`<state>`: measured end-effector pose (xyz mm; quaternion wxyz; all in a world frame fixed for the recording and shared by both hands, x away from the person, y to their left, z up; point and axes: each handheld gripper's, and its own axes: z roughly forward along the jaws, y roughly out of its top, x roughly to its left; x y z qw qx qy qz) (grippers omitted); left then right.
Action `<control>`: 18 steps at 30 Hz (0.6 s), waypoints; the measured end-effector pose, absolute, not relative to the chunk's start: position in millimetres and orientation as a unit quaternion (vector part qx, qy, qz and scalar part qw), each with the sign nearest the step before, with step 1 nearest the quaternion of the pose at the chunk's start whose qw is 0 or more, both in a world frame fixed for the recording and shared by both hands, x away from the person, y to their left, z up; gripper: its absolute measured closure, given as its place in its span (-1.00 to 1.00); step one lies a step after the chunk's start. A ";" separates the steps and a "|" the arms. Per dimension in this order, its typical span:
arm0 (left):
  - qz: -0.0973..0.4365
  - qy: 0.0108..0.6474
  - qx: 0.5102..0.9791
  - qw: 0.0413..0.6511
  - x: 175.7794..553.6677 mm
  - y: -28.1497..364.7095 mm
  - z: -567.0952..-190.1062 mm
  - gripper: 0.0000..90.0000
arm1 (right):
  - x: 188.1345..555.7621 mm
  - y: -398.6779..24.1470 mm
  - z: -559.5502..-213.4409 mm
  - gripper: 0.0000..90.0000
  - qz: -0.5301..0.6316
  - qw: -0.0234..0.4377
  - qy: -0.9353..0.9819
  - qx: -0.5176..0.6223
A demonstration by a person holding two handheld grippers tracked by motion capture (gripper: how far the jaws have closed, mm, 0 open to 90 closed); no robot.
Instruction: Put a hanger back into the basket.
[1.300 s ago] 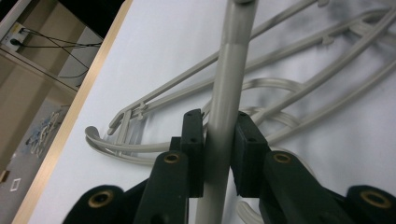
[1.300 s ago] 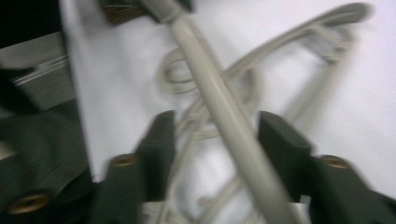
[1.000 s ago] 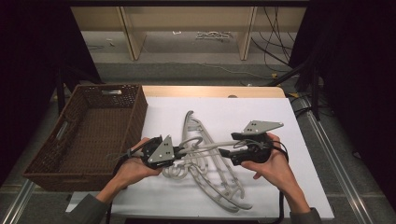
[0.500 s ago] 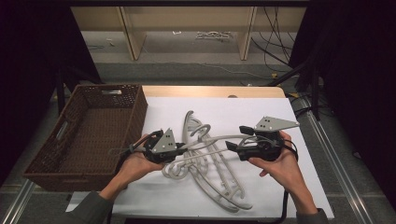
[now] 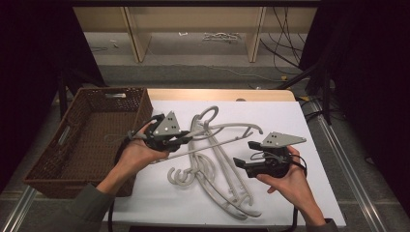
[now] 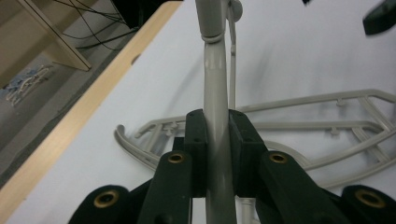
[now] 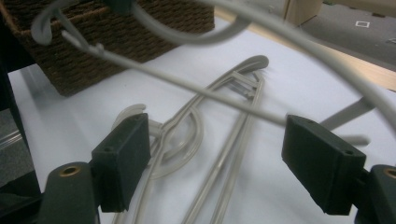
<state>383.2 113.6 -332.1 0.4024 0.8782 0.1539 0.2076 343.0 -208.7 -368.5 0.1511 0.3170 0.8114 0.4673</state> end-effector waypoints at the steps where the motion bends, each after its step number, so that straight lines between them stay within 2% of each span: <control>1: 0.218 0.159 0.872 0.409 383.7 117.3 -320.3 0.76 | 342.6 -207.2 -369.1 -0.45 0.466 0.150 0.813 0.315; 8: 0.247 0.175 0.860 0.410 383.4 146.4 -291.9 0.76 | 340.9 -197.4 -378.5 -0.46 0.461 0.143 0.821 0.306; 18: 0.288 0.237 0.836 0.403 385.2 217.6 -276.5 0.76 | 338.7 -183.1 -393.6 -0.50 0.439 0.127 0.841 0.289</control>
